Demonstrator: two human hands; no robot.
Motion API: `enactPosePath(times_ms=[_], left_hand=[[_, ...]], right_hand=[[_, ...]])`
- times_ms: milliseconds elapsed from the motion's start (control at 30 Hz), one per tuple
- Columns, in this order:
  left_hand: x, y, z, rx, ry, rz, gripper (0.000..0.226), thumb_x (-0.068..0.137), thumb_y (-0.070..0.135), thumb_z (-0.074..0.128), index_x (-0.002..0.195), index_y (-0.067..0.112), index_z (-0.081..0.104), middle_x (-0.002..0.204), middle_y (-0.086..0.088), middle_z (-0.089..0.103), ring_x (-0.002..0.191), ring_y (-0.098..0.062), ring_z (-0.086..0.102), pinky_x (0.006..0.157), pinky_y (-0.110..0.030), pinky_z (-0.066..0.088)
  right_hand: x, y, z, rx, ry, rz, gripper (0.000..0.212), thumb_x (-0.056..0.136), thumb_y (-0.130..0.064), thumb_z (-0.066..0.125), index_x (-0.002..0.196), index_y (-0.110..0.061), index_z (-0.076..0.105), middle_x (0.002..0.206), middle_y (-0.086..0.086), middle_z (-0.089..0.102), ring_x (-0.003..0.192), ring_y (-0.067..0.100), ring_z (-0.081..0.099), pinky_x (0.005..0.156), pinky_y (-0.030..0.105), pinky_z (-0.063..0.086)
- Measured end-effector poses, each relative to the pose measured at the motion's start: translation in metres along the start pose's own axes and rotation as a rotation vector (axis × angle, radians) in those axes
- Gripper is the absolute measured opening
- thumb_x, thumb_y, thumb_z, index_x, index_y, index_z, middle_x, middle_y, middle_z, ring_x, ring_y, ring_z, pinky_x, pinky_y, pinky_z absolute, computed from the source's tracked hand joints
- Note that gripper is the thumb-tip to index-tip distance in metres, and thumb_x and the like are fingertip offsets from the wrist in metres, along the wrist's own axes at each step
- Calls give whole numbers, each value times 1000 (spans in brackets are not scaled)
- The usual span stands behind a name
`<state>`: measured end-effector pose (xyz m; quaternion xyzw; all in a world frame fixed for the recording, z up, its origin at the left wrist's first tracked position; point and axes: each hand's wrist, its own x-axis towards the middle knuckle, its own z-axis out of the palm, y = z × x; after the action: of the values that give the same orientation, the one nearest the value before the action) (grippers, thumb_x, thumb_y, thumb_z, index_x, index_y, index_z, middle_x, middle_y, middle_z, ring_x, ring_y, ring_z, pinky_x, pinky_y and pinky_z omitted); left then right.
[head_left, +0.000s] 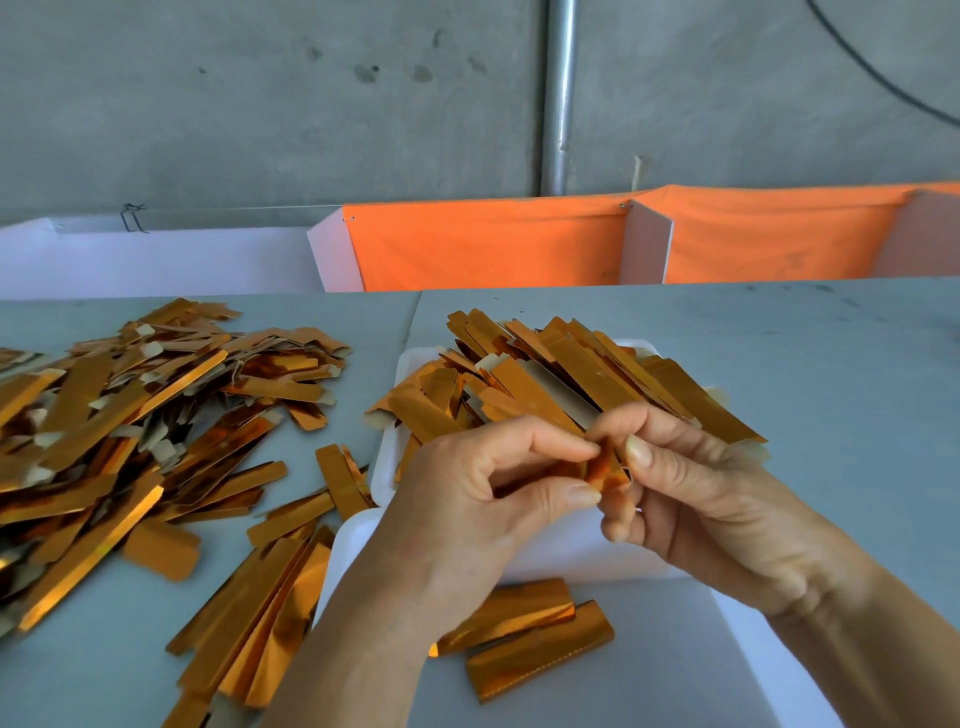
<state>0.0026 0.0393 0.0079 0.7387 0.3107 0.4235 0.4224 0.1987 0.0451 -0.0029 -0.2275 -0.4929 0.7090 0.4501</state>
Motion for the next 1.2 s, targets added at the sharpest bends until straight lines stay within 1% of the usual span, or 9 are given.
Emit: enactPosePath(times_ms=[233,567,800,900,967,1033,1067,1133,1200], left_hand=[[0,1,3,-11,-10,3,23,82,18,68,103,25,69,103,9,72,102,-9,66,91,-36,53],[0,2,1,-47,-28,-12,21,80,17,70,97,31,70,99,11,73,98,-7,67,92,-23,50],[0,-2,3,14,-65,-120,21,83,11,69,92,31,66,96,14,73,96,-3,67,88,-22,52],[1,-3,3,41,-72,-193,20,81,13,71,89,30,66,93,17,73,93,0,67,83,-20,52],[0,-3,5,110,-117,-261,20,80,19,74,87,35,65,93,20,72,93,4,65,85,-21,50],[0,-4,9,210,-158,-318,18,78,24,74,85,38,64,92,23,70,92,9,63,83,-18,49],[-1,-4,10,247,-176,-340,17,78,26,74,84,38,64,92,24,70,90,10,63,82,-16,49],[-1,-5,13,322,-221,-386,15,78,28,74,85,36,63,91,22,69,88,9,62,82,-17,51],[-1,-7,16,393,-269,-440,13,77,30,74,83,35,64,92,20,68,88,7,62,86,-23,52]], right_hand=[[0,-1,-1,-7,35,-18,35,58,-28,91,83,-14,71,65,4,60,54,11,60,56,25,54],[1,1,-2,27,34,0,32,61,-30,88,79,-10,70,62,6,61,55,14,63,59,26,55],[2,1,-7,-189,75,29,31,67,-34,85,81,-11,69,71,9,64,60,16,63,61,24,54],[2,0,-5,-377,225,-46,23,75,-39,76,80,-18,69,66,8,61,59,17,59,60,24,52],[3,0,-10,-655,533,-171,15,81,-39,66,74,-26,67,63,2,63,59,16,61,62,23,50],[4,1,-18,-1055,840,-223,19,91,-37,56,75,-29,64,78,-2,66,68,8,60,62,14,43],[5,2,-20,-1200,895,-226,19,94,-36,52,80,-29,63,88,-2,64,74,5,57,61,9,39],[9,6,-23,-1347,828,-183,23,96,-34,48,95,-22,68,106,-2,61,85,4,53,68,6,36],[14,12,-24,-1445,710,-95,29,95,-35,48,109,-18,68,119,0,59,106,14,51,86,16,35]])
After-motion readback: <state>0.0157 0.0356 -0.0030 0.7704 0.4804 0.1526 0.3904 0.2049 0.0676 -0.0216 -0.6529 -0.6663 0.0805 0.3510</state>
